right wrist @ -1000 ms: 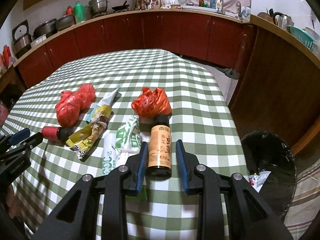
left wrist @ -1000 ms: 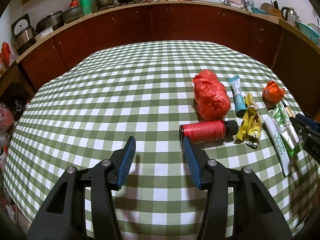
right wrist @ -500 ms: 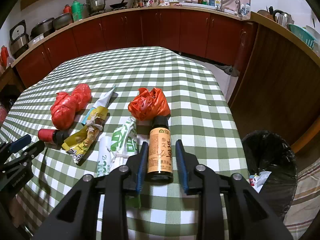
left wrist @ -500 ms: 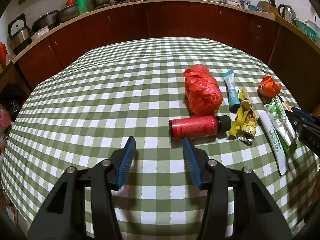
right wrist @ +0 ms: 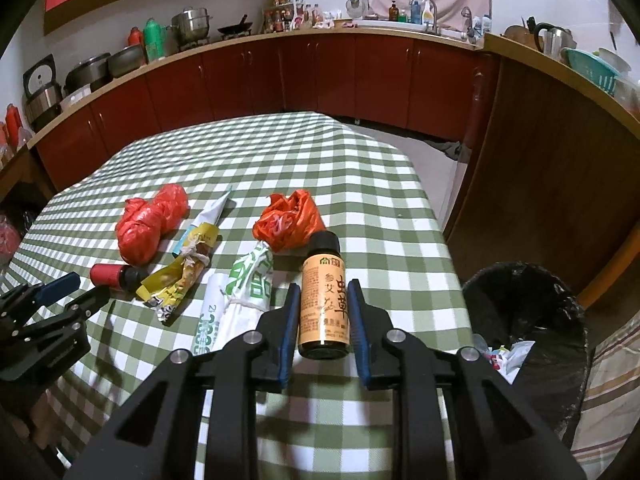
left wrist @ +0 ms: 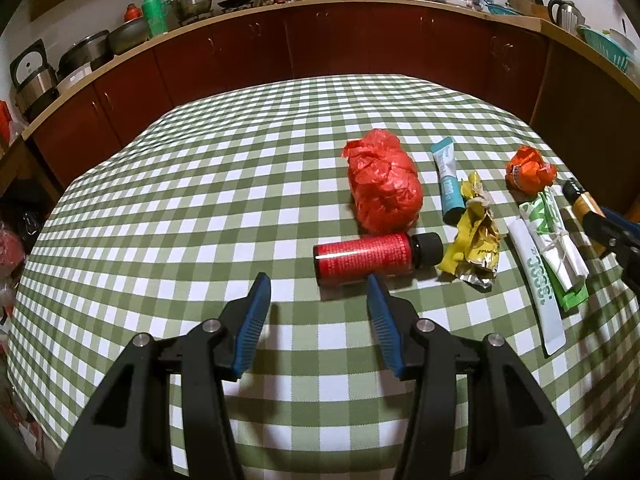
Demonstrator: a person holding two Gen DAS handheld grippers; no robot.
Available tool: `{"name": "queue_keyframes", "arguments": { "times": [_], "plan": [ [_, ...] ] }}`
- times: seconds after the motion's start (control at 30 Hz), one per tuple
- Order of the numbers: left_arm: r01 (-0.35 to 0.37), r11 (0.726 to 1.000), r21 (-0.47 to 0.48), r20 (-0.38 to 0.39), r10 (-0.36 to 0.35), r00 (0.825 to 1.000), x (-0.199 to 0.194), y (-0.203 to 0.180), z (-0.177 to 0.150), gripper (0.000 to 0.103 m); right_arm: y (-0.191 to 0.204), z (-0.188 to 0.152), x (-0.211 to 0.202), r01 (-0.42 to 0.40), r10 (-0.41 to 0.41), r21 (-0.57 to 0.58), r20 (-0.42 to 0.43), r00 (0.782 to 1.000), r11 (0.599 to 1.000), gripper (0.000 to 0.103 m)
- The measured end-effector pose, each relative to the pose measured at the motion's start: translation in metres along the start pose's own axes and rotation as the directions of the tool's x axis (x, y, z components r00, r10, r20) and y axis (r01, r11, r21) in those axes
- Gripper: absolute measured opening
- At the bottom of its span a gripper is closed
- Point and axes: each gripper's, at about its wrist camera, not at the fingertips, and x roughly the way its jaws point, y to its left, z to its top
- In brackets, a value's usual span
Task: Collect trash
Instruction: 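Hold the brown bottle with the right tool while the left tool grasps the white toothpaste tube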
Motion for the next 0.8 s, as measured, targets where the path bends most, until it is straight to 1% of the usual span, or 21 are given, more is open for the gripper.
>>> {"name": "queue_keyframes", "arguments": {
  "times": [0.03, 0.07, 0.17, 0.33, 0.6, 0.8],
  "plan": [
    [-0.002, 1.000, -0.001, 0.000, 0.002, 1.000, 0.000, 0.001, 0.000, 0.053, -0.001, -0.001, -0.002, 0.001, -0.001, 0.001, 0.004, 1.000, 1.000, 0.025],
    [-0.001, 1.000, -0.002, -0.001, 0.001, 1.000, 0.000, 0.001, 0.001, 0.054, -0.002, -0.002, -0.003, 0.005, -0.005, 0.002, 0.007, 1.000, 1.000, 0.025],
    [0.005, 1.000, 0.008, 0.000, -0.005, 1.000, -0.002, -0.004, 0.001, 0.054, -0.009, -0.003, -0.006, 0.012, -0.013, 0.010, 0.014, 1.000, 1.000, 0.025],
    [0.042, 0.999, 0.017, -0.005, -0.042, 0.999, -0.010, -0.020, 0.000, 0.054, -0.018, -0.007, -0.011, 0.021, -0.021, 0.021, 0.018, 1.000, 1.000, 0.025],
    [0.118, 0.991, 0.070, -0.009, -0.118, 0.993, -0.022, -0.072, -0.004, 0.054, -0.046, -0.022, -0.030, 0.031, -0.034, 0.059, 0.041, 0.999, 0.998, 0.025],
    [0.134, 0.987, 0.092, -0.029, -0.132, 0.991, -0.018, -0.102, -0.006, 0.055, -0.070, -0.030, -0.041, 0.036, -0.042, 0.101, 0.056, 0.998, 0.994, 0.025]
  ]
}}
